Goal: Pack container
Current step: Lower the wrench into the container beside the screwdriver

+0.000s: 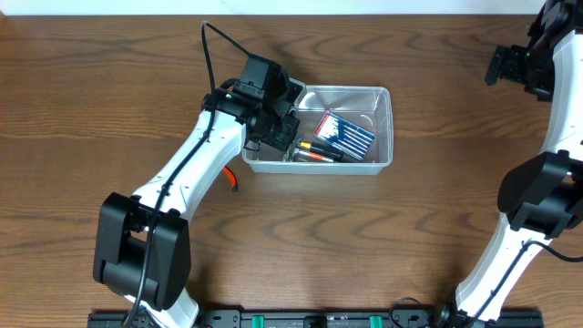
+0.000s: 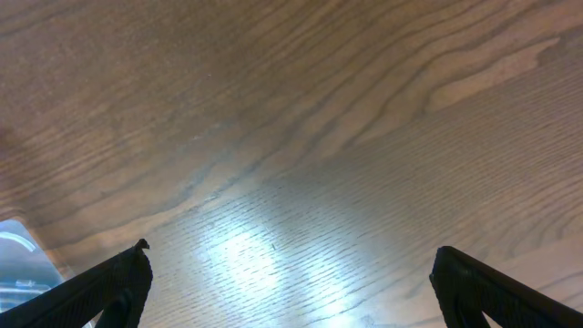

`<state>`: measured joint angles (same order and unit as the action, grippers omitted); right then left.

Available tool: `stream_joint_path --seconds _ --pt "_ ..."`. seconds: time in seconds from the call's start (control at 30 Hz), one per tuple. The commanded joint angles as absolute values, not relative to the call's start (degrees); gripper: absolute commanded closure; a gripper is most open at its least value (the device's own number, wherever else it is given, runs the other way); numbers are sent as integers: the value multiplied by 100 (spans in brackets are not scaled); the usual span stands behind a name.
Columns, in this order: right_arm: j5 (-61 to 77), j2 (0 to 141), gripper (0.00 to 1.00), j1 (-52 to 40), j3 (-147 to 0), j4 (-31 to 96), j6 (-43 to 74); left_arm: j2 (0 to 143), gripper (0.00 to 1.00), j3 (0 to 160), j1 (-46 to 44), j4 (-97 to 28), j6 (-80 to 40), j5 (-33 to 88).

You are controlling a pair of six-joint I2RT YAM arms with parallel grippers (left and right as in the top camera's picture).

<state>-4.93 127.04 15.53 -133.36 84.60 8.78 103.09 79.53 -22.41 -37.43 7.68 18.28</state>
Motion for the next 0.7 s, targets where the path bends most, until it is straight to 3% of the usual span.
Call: stream_joint_path --seconds 0.0,0.67 --pt "-539 12676 1 1573 -13332 8462 937 10374 94 8064 -2248 -3736 766 1903" --pt "-539 12676 1 1573 -13332 8462 937 10512 94 8031 -2248 -3730 764 1903"
